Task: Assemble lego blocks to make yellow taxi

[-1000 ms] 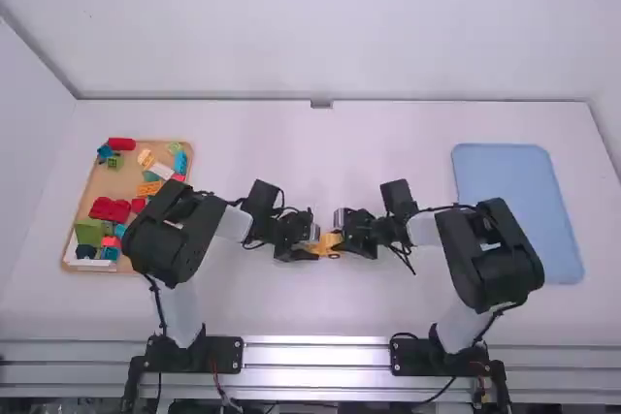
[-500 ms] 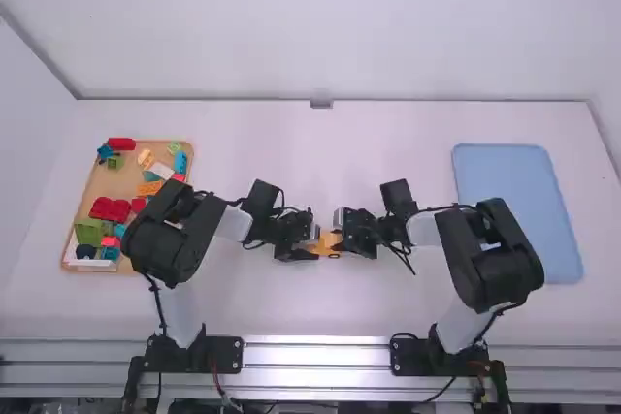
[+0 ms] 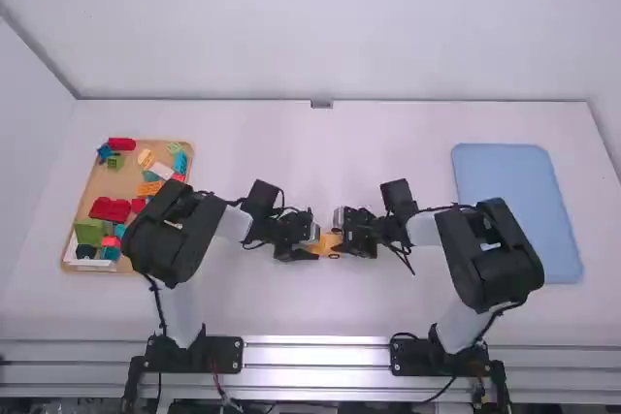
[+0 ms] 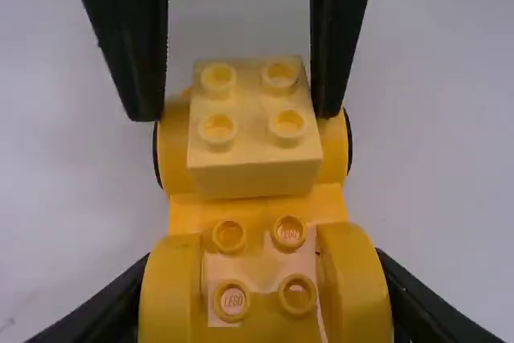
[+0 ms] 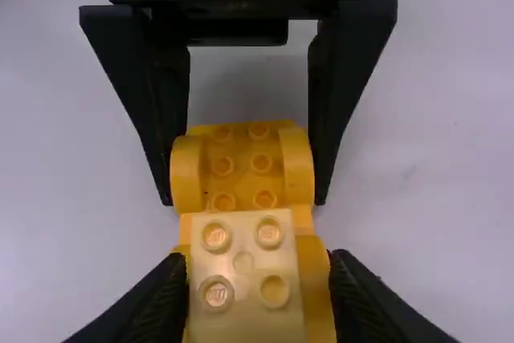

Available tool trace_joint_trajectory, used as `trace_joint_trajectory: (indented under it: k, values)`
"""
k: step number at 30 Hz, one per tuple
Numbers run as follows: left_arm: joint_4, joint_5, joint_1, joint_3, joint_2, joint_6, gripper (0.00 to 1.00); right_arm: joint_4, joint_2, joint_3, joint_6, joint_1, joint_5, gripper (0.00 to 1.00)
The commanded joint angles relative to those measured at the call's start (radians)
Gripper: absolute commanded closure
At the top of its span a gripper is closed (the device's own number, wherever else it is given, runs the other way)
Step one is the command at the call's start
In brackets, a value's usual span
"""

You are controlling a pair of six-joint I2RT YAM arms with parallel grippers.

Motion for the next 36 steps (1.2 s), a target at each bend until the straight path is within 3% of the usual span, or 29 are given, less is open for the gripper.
trace_joint_trajectory:
  k: [1, 6, 8, 10, 12, 13, 24, 36]
  values:
    - [-0.013, -0.016, -0.003, 0.001, 0.014, -0.008, 0.56, -0.013, 0.005, 0.023, 0.002, -0.008, -0.04, 0.51]
    - [-0.013, -0.016, -0.003, 0.001, 0.014, -0.007, 0.56, -0.089, -0.045, 0.04, -0.099, -0.05, -0.168, 0.51]
    - [-0.013, -0.016, -0.003, 0.001, 0.014, -0.008, 0.56, -0.098, -0.052, 0.039, -0.151, -0.06, -0.207, 0.55]
    - [-0.012, -0.016, -0.003, 0.001, 0.014, -0.008, 0.56, -0.091, -0.052, 0.039, -0.156, -0.064, -0.222, 0.67]
    - [-0.012, -0.016, -0.003, 0.001, 0.014, -0.008, 0.56, -0.093, -0.052, 0.039, -0.154, -0.064, -0.22, 0.93]
    - [-0.011, -0.016, -0.003, 0.001, 0.014, -0.007, 0.56, -0.095, -0.051, 0.039, -0.146, -0.063, -0.213, 1.0]
    - [-0.011, -0.016, -0.003, 0.001, 0.014, -0.008, 0.56, -0.092, -0.046, 0.038, 0.036, 0.039, 0.063, 1.0]
    - [-0.013, -0.016, -0.003, 0.001, 0.014, -0.007, 0.57, -0.115, 0.014, 0.038, 0.081, 0.074, 0.149, 1.0]
